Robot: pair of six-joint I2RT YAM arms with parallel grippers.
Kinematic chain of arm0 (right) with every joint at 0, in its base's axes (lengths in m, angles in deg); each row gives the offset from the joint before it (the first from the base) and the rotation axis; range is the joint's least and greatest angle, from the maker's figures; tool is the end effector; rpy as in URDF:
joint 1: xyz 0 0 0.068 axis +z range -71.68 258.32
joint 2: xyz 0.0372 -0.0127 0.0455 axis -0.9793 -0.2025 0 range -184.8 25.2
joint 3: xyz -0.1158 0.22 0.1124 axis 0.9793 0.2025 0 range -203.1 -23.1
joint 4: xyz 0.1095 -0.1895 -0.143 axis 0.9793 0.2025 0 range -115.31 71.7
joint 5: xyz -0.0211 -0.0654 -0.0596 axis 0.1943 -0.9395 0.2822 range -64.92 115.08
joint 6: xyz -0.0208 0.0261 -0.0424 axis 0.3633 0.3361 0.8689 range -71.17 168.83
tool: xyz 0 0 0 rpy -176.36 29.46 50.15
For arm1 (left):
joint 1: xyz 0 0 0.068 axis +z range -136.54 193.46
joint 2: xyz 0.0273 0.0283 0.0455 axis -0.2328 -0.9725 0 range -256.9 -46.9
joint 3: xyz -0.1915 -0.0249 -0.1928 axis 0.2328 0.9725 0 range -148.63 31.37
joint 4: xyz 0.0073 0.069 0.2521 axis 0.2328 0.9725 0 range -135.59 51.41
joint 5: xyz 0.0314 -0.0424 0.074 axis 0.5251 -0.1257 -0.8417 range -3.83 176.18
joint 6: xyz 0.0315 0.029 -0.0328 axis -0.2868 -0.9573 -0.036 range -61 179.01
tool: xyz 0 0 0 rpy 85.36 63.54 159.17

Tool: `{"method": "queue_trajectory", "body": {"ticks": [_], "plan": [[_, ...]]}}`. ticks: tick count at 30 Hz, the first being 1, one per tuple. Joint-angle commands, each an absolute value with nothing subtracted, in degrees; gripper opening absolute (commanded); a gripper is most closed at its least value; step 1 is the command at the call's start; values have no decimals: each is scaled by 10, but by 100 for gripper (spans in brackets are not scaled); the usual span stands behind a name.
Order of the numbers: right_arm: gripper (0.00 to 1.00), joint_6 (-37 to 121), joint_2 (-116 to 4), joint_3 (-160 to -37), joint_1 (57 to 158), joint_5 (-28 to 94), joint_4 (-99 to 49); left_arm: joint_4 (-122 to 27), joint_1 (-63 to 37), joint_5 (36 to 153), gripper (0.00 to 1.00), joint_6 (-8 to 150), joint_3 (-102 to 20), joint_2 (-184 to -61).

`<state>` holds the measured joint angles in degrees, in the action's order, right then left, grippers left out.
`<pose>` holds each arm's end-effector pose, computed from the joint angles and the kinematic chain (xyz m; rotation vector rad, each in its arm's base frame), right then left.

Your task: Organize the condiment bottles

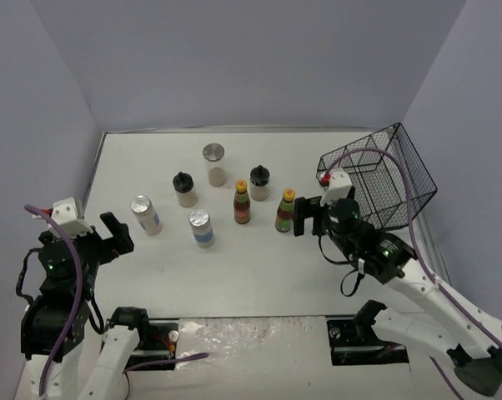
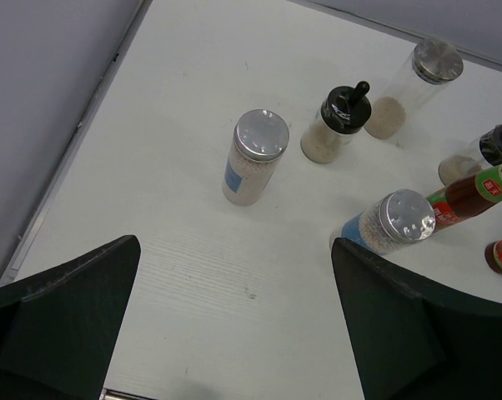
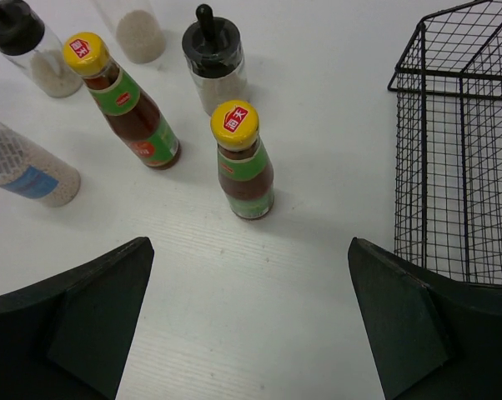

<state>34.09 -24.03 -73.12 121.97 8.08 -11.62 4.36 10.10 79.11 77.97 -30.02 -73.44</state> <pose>0.1498 0.1285 0.3527 -0.2416 1.7937 0.4641 0.0562 0.0010 0.3923 -0.3348 1.8045 -0.1607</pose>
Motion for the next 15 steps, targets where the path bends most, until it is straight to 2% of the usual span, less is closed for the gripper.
{"method": "queue_trajectory", "body": {"ticks": [1,8,15], "plan": [[100,346,-318,-748,1220,60,-205,2,104,810,97,756,-291,-743],[100,355,-431,-743,1209,90,-327,-32,97,817,97,777,-238,-713],[93,356,-484,-720,1184,94,-406,-47,96,812,97,780,-208,-705]]}}
